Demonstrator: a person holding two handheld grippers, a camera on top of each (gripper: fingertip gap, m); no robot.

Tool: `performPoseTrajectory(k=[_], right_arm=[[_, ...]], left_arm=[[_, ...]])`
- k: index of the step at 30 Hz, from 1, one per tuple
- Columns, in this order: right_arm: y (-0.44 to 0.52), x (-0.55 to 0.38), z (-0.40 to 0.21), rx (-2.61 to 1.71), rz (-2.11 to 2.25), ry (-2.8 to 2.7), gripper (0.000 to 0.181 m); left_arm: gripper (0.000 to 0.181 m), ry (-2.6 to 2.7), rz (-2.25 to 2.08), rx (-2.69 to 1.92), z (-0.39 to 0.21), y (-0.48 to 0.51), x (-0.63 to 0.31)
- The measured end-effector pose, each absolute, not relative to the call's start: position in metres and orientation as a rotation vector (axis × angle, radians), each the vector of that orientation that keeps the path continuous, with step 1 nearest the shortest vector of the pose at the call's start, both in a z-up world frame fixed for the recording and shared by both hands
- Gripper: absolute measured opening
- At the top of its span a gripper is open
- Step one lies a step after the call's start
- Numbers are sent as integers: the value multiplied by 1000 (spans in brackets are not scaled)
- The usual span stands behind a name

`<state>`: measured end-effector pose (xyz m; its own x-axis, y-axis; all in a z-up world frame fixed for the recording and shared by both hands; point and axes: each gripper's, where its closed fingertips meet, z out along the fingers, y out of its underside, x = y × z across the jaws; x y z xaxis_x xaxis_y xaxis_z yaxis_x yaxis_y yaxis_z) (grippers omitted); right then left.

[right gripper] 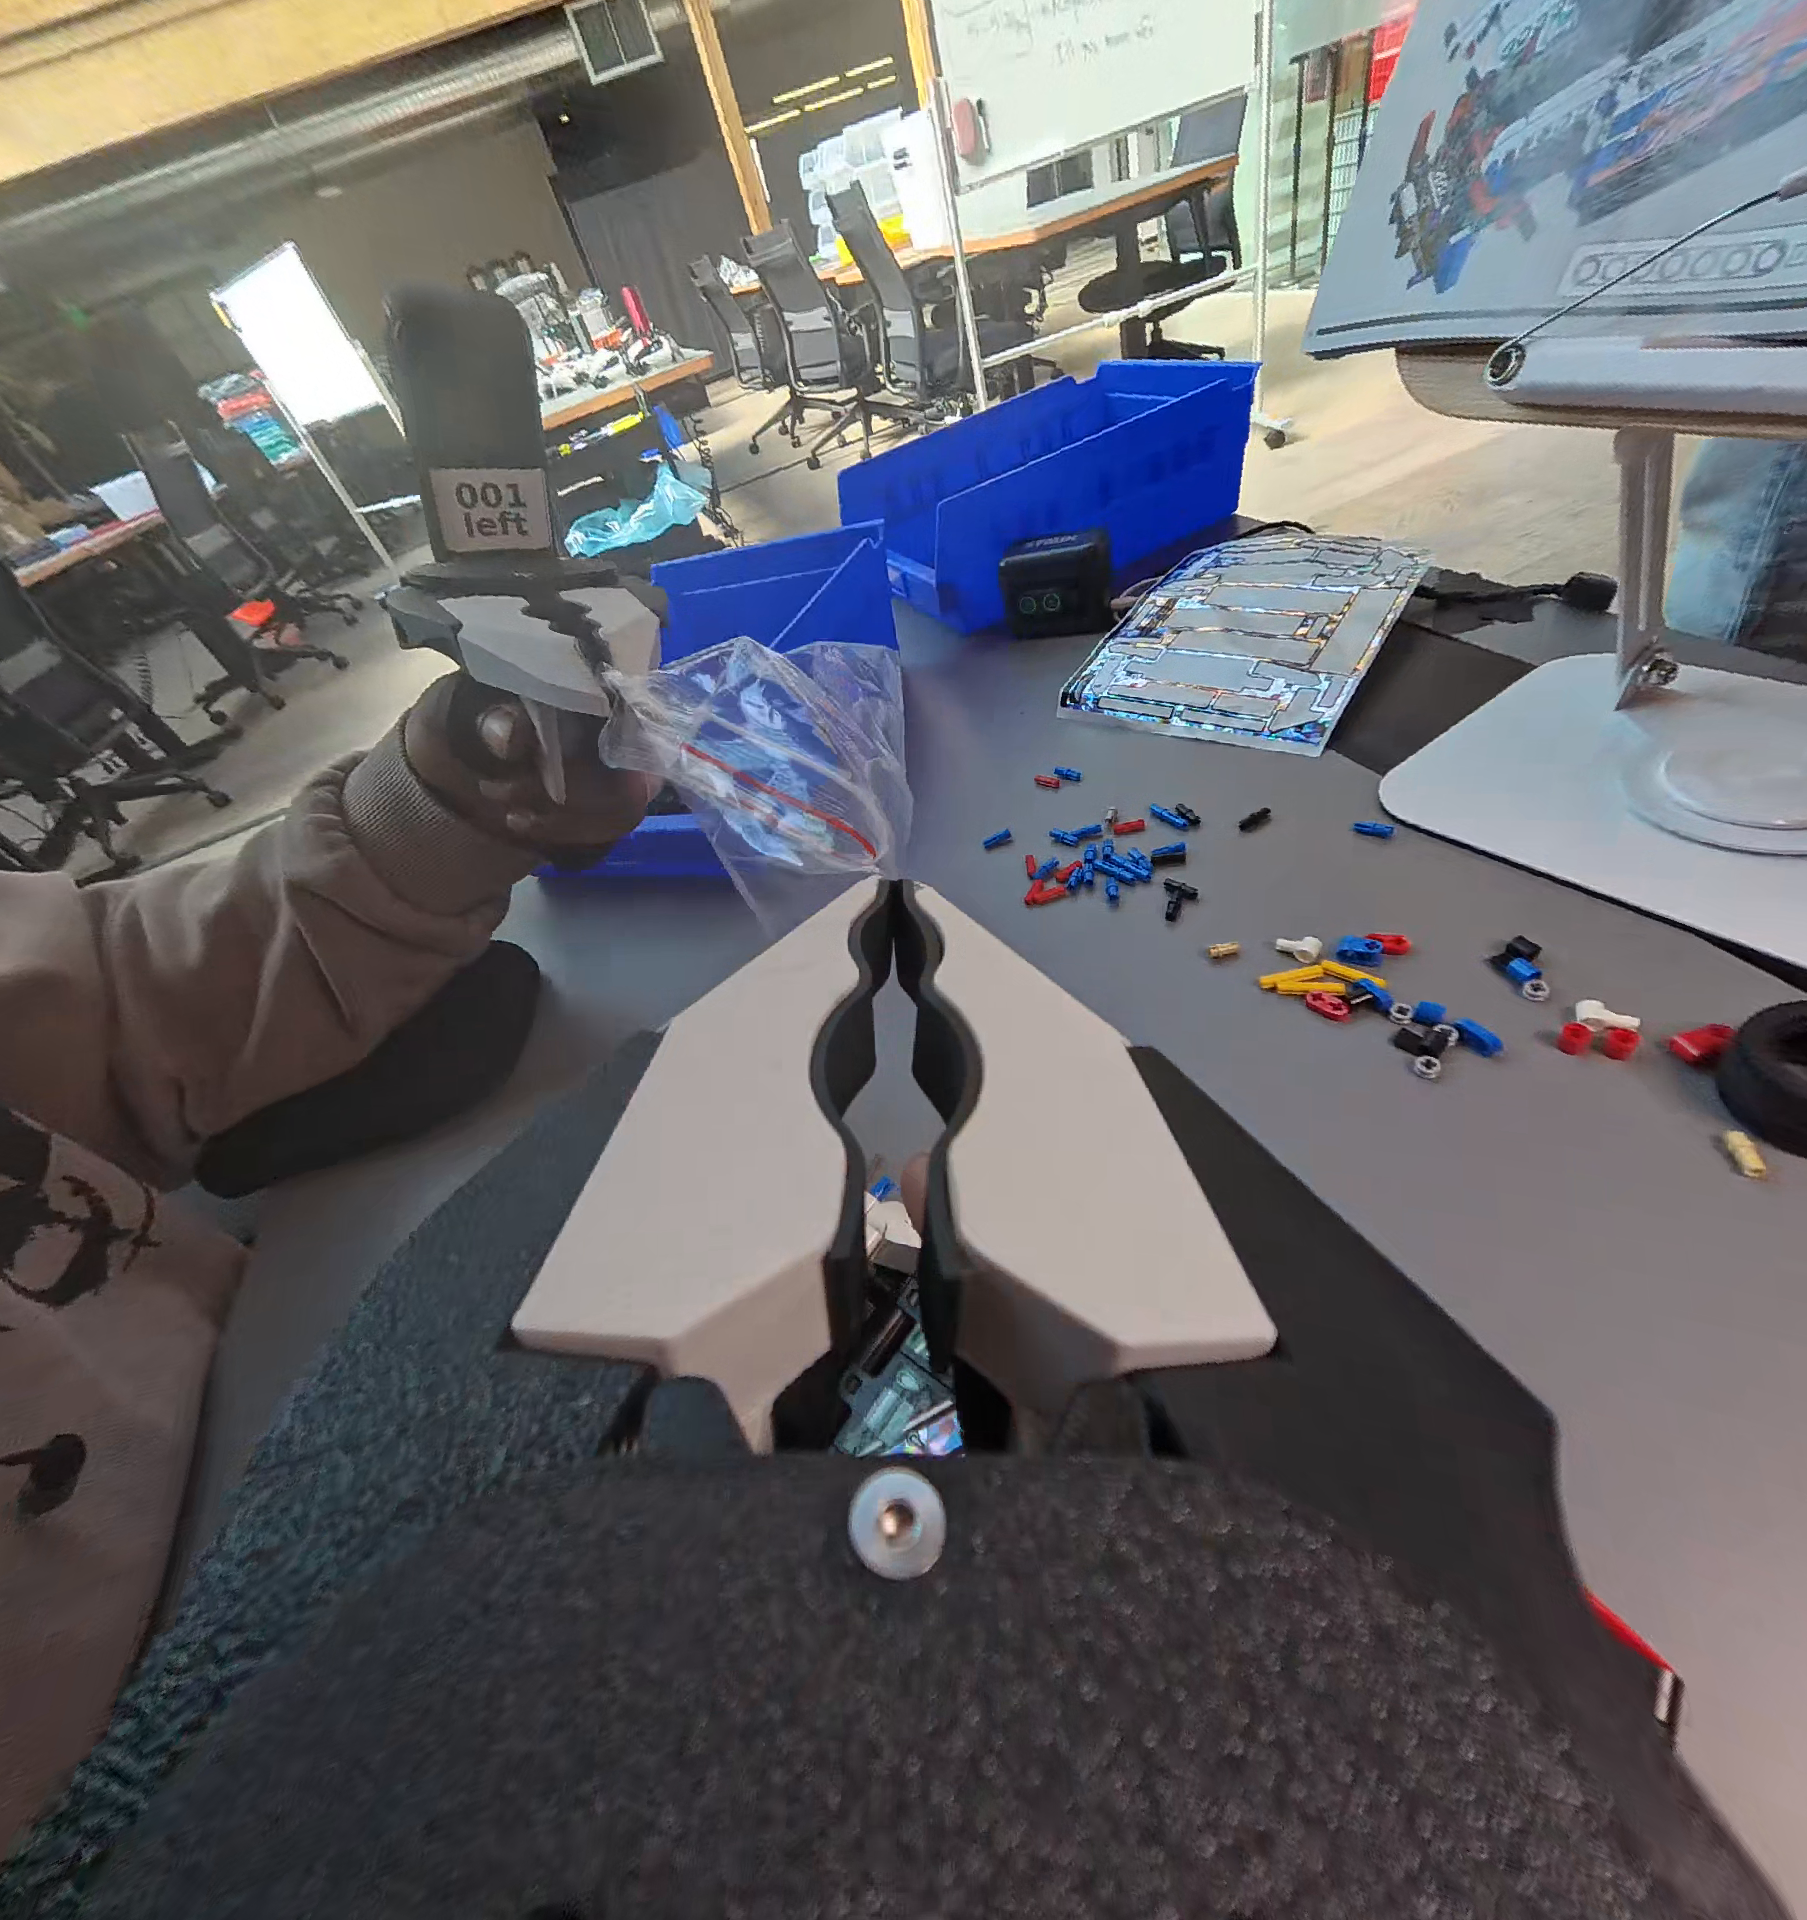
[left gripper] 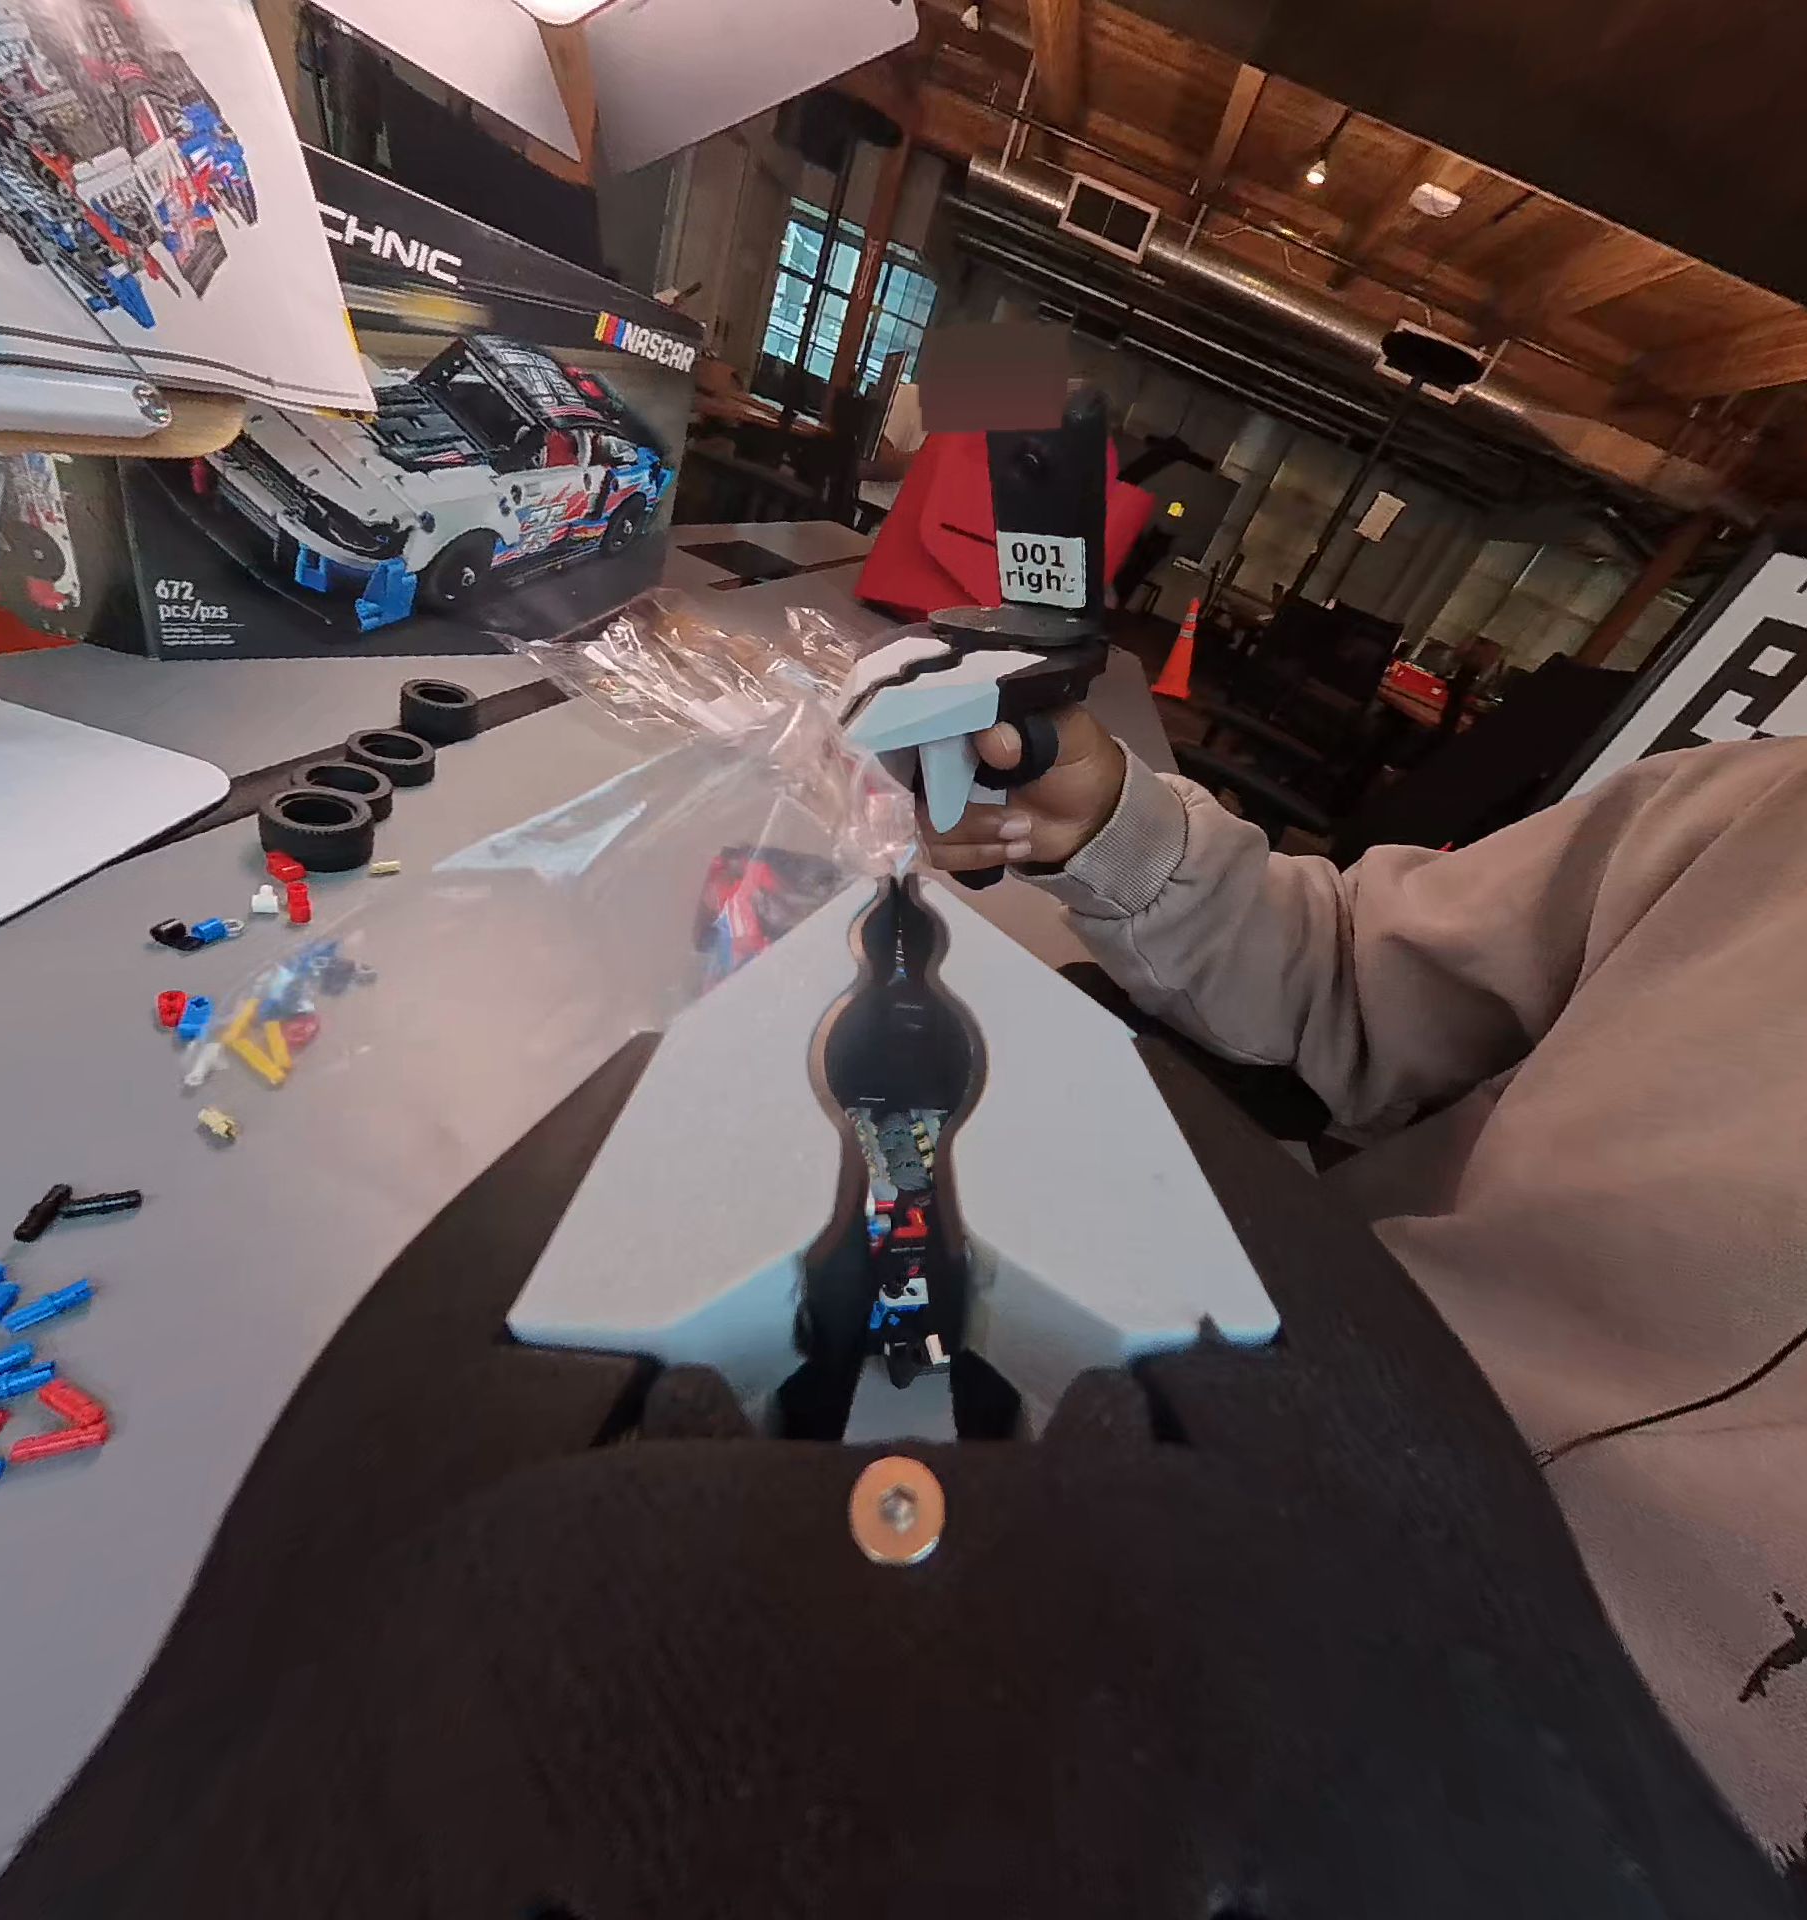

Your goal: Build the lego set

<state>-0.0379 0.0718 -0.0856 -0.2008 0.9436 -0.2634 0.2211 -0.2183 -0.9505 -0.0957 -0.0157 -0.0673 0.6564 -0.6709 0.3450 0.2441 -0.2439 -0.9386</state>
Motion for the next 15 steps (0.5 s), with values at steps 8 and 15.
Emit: performPoseTrajectory(k=[8,15], right_arm=[[70,-44,-110,-1448,1217,-1559,0],[64,-51,-57,-1308,1205,-1592,38]], left_arm=[[0,279,-701,-1716,-81,3,-117],[0,494,-441,-1824,-92,10,-94]])
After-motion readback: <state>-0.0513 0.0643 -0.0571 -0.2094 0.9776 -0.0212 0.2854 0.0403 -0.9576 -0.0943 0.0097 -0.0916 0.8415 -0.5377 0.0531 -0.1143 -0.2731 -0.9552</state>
